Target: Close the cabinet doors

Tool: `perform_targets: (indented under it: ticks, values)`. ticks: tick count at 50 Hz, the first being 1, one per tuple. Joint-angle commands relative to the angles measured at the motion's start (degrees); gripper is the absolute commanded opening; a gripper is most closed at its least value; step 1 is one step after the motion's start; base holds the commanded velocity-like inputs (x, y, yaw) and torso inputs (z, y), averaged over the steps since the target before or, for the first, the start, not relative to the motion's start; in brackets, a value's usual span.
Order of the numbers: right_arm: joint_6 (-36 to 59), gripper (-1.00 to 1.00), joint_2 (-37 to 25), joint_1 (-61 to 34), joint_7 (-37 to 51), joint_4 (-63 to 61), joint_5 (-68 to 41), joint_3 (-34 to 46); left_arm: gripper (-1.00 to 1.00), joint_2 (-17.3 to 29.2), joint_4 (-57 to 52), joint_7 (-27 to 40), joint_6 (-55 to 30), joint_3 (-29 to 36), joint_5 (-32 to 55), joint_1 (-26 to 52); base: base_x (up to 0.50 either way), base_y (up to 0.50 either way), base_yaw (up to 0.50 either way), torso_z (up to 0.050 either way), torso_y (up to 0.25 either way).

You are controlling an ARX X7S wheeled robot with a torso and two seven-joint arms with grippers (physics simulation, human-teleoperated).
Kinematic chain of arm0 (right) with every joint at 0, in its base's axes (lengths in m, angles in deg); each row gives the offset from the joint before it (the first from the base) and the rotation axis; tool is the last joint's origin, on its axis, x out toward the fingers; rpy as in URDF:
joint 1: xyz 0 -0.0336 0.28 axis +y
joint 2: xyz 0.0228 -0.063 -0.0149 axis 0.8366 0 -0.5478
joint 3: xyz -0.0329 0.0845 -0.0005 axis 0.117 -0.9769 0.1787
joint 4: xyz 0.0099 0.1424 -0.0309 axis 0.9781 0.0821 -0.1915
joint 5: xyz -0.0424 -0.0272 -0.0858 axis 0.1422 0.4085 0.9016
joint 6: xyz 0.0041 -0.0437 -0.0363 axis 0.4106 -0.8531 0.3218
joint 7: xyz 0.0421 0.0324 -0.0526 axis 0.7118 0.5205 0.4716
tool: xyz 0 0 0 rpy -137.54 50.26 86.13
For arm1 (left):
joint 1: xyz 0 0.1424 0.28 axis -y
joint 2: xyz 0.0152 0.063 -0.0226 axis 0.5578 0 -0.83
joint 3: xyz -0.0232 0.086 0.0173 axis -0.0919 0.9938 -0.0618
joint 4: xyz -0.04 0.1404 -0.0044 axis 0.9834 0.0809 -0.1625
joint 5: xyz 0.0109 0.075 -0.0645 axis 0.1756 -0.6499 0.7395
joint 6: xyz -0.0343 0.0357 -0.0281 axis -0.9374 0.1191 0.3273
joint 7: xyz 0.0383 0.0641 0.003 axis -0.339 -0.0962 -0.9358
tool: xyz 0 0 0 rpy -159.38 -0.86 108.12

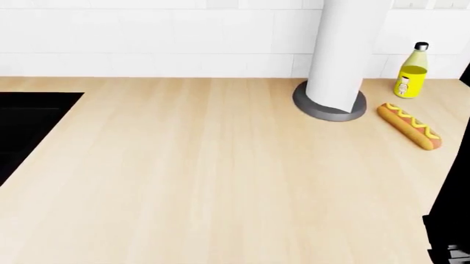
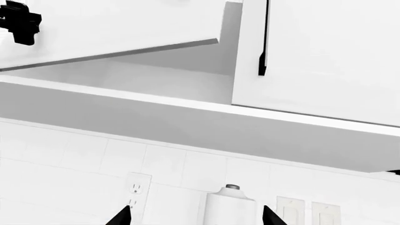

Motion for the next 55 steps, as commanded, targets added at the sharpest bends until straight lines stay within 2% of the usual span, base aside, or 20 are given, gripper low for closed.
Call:
perform_targets:
  ticks: [1,55]
  values:
    - [0.0,1.0,0.0,0.1,0.0,-0.2,-0.1,-0.1,1.0,-5.0,-1.0,-6.7,2.5,8.6,13.1,-6.4,0.0,0.0,0.0,0.0,0.0]
    - [0.0,1.0,-0.4,1.5,0.0,-0.2,-1.7,-1.9,1.0,-9.3,3.7,-9.2,5.7,12.5,8.4,-16.9,0.0,0.0,0.0,0.0,0.0]
